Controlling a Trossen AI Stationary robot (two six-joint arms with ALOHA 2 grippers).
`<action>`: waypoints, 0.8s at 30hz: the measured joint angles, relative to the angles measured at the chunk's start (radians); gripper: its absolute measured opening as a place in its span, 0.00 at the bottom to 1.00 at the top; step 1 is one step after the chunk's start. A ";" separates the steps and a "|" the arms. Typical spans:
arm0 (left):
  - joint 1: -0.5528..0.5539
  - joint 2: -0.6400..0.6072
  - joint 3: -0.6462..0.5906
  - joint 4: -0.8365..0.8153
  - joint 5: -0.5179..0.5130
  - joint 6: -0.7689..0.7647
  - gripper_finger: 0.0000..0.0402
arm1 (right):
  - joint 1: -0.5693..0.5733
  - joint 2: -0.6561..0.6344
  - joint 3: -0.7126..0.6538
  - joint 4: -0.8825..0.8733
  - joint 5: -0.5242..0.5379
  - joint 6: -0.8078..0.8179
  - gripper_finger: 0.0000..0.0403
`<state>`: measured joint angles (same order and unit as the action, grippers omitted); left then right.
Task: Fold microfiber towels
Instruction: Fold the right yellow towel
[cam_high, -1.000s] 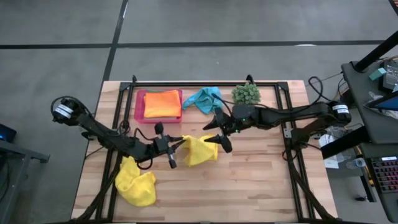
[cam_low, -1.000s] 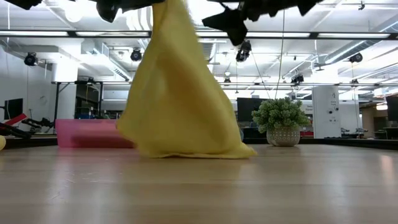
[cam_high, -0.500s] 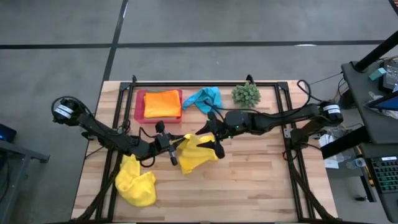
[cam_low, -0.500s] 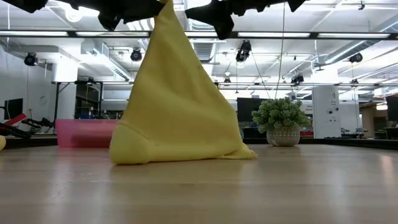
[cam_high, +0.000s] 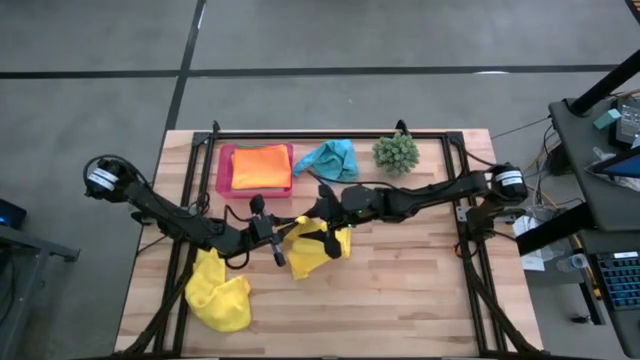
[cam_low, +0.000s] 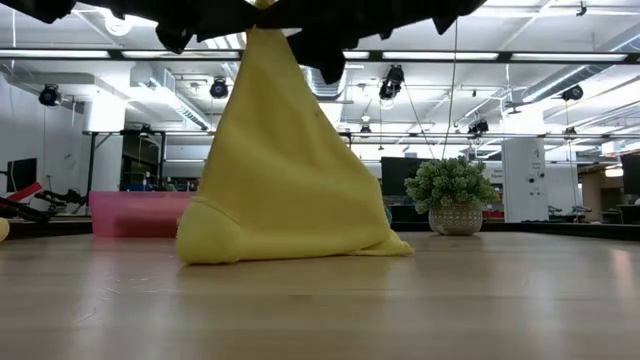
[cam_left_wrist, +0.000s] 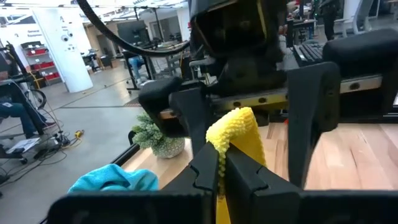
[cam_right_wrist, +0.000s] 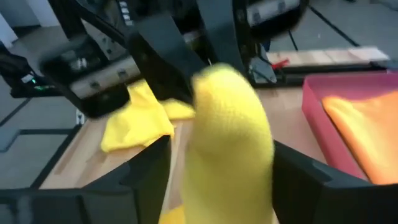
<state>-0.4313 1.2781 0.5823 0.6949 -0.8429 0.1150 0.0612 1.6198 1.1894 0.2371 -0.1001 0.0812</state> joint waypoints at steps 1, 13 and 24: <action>0.000 0.000 0.000 0.000 0.000 0.000 0.00 | 0.000 0.003 0.009 0.006 0.000 -0.003 0.52; 0.000 -0.001 0.000 0.001 0.001 -0.003 0.01 | 0.001 0.001 0.021 -0.056 0.024 -0.049 0.03; -0.010 -0.003 0.000 -0.005 0.001 -0.004 0.35 | 0.029 -0.030 -0.013 -0.076 0.022 -0.082 0.02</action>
<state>-0.4408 1.2753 0.5819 0.6896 -0.8422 0.1112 0.0904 1.5894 1.1766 0.1608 -0.0780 -0.0010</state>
